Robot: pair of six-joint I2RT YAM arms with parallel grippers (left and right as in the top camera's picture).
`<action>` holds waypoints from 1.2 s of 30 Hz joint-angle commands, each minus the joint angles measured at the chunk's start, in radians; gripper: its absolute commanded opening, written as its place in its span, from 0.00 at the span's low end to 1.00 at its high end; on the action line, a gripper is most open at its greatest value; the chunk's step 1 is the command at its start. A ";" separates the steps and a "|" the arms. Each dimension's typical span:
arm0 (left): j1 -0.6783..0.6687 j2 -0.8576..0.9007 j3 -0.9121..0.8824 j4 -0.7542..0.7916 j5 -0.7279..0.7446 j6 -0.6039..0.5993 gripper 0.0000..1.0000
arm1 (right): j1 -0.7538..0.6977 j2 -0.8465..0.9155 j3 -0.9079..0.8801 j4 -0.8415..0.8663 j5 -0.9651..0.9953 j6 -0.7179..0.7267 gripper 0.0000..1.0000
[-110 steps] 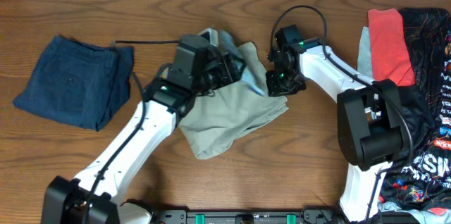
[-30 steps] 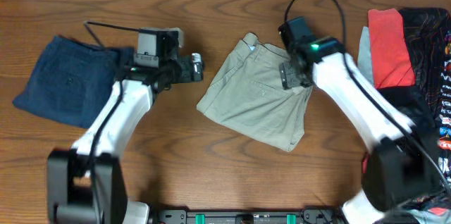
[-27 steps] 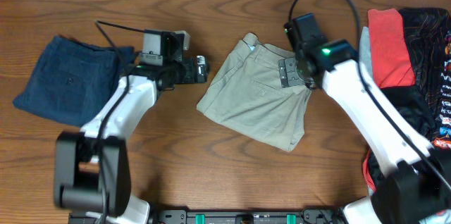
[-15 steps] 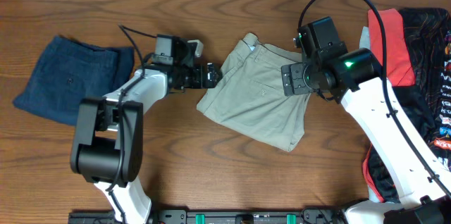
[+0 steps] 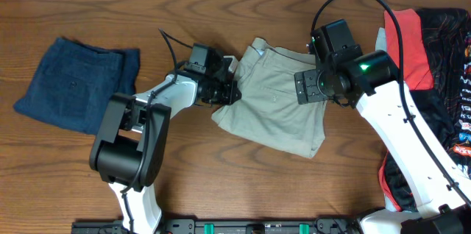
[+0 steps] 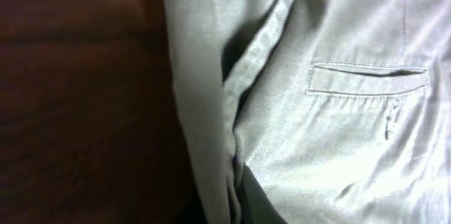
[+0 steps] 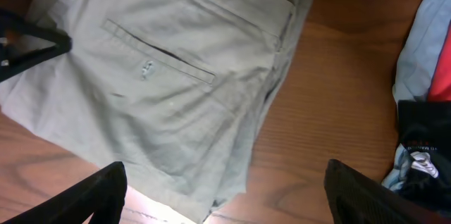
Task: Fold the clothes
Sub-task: 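Grasp the folded shorts' left edge with the left gripper and lift, then place the folded shorts onto the blue denim with the left gripper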
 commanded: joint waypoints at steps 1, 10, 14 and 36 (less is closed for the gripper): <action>0.036 -0.039 0.007 -0.097 -0.240 -0.005 0.06 | 0.002 -0.016 0.001 -0.003 0.000 0.005 0.88; 0.178 -0.371 0.041 -0.243 -0.757 0.034 0.06 | -0.004 -0.016 0.001 -0.007 0.000 0.005 0.88; 0.251 -0.506 0.041 -0.211 -0.924 0.080 0.06 | -0.004 -0.016 0.001 -0.007 0.000 0.005 0.88; 0.667 -0.456 0.041 -0.058 -0.958 0.115 0.06 | -0.005 -0.016 0.001 -0.029 0.000 0.008 0.88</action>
